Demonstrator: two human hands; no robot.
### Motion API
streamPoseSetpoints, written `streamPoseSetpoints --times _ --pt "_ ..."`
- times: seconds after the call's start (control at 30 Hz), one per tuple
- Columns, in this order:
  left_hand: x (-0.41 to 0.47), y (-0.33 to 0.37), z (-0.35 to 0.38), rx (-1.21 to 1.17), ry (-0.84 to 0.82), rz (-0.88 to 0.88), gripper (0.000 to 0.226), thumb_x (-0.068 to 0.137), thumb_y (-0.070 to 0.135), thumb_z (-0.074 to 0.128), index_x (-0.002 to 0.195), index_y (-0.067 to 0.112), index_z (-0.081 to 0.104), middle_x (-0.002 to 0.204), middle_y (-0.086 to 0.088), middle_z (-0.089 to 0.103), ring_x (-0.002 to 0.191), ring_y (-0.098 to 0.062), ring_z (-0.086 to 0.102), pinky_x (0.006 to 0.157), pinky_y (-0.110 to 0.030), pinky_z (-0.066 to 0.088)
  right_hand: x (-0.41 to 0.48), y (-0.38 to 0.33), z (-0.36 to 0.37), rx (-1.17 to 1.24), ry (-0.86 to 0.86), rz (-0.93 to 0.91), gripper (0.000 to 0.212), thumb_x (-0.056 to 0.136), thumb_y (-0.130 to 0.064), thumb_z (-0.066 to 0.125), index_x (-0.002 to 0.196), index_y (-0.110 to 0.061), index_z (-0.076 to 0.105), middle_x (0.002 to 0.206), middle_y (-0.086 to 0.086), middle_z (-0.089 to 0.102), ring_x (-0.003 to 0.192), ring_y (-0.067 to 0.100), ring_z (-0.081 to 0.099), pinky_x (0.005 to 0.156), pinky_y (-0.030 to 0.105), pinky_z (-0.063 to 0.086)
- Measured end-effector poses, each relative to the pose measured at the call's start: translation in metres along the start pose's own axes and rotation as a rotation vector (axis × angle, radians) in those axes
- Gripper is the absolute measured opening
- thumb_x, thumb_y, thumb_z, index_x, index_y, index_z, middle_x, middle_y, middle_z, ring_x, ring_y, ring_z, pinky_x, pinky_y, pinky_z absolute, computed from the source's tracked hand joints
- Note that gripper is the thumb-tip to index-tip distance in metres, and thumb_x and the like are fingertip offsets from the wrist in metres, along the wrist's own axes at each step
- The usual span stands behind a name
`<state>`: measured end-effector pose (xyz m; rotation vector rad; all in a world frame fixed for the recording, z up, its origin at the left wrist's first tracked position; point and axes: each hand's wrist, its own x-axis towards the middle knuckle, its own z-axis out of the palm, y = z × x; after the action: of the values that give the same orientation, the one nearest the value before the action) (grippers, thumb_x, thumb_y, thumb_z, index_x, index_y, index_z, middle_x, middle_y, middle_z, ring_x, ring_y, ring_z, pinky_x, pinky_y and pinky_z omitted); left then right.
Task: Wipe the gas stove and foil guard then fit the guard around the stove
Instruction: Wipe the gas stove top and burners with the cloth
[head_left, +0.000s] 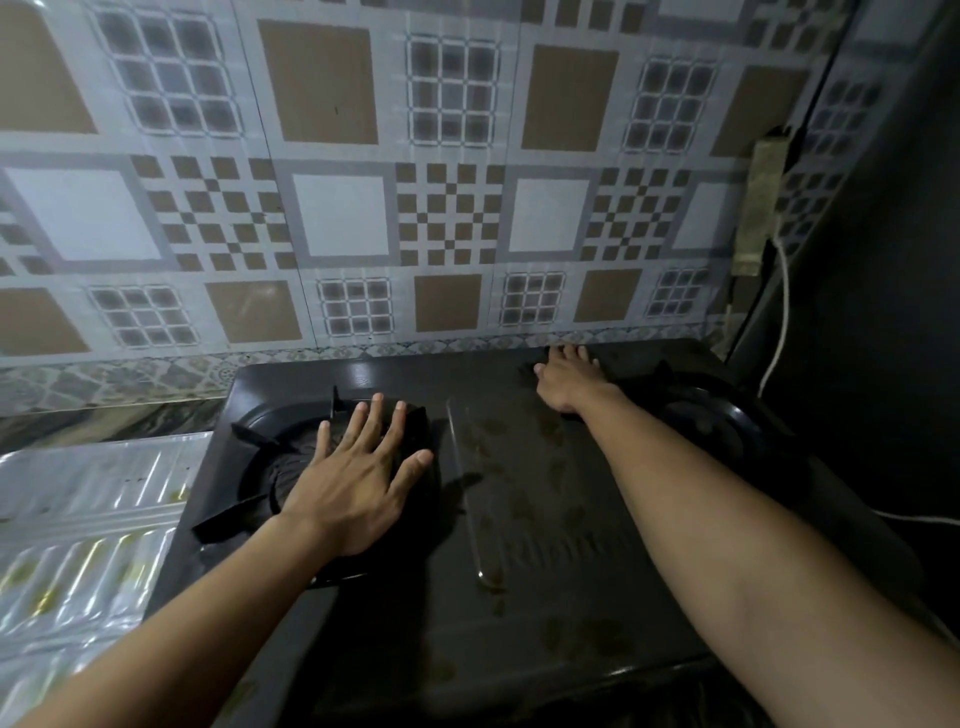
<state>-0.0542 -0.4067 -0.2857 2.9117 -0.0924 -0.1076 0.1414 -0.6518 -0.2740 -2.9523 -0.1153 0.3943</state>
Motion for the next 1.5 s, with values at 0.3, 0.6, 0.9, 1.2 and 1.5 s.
streamPoseSetpoints --times 0.3,0.6,0.9,1.2,1.5 --pt "-0.007 -0.001 0.002 -0.087 -0.023 -0.002 0.091 0.08 0.075 -0.003 0.156 0.026 -0.01 0.163 0.0 -0.018 0.15 -0.016 -0.017 0.121 -0.051 -0.006 -0.031 -0.004 0.016 -0.012 0.052 -0.017 0.056 0.106 -0.033 0.022 0.155 -0.007 0.012 0.163 0.018 -0.004 0.15 0.032 -0.001 0.121 0.045 0.004" --pt "-0.005 -0.002 0.006 -0.104 0.013 0.025 0.076 0.094 0.063 0.008 0.157 0.023 -0.008 0.164 -0.002 -0.016 0.151 -0.019 -0.015 0.121 -0.052 -0.006 -0.049 -0.004 0.028 -0.009 0.125 -0.019 0.055 0.107 -0.034 0.02 0.155 -0.008 0.016 0.164 0.015 0.003 0.151 0.029 0.003 0.121 0.044 0.004" --pt "-0.004 -0.001 0.008 -0.068 0.046 0.023 0.068 0.1 0.053 0.011 0.157 0.02 -0.004 0.166 -0.004 -0.009 0.152 -0.021 -0.011 0.121 -0.055 -0.004 -0.049 -0.016 0.026 -0.063 0.122 -0.1 0.054 0.107 -0.03 0.022 0.155 -0.009 0.015 0.164 0.013 0.005 0.151 0.026 0.004 0.121 0.043 0.006" --pt "-0.005 0.003 0.004 -0.082 0.005 0.017 0.066 0.103 0.046 0.014 0.157 0.014 -0.005 0.165 -0.009 -0.01 0.152 -0.023 -0.008 0.12 -0.052 -0.003 -0.11 -0.076 0.046 0.025 0.105 -0.448 0.046 0.104 -0.019 0.035 0.149 -0.009 0.031 0.159 0.01 0.027 0.145 0.03 0.024 0.114 0.039 0.02" --pt "-0.008 0.005 0.002 0.018 0.057 0.021 0.067 0.102 0.047 0.013 0.157 0.012 0.002 0.166 -0.01 -0.003 0.153 -0.024 -0.004 0.121 -0.053 0.0 -0.172 -0.053 0.065 -0.01 0.091 -0.603 0.049 0.106 -0.026 0.032 0.152 -0.012 0.029 0.163 0.004 0.017 0.15 0.015 0.011 0.12 0.032 0.007"
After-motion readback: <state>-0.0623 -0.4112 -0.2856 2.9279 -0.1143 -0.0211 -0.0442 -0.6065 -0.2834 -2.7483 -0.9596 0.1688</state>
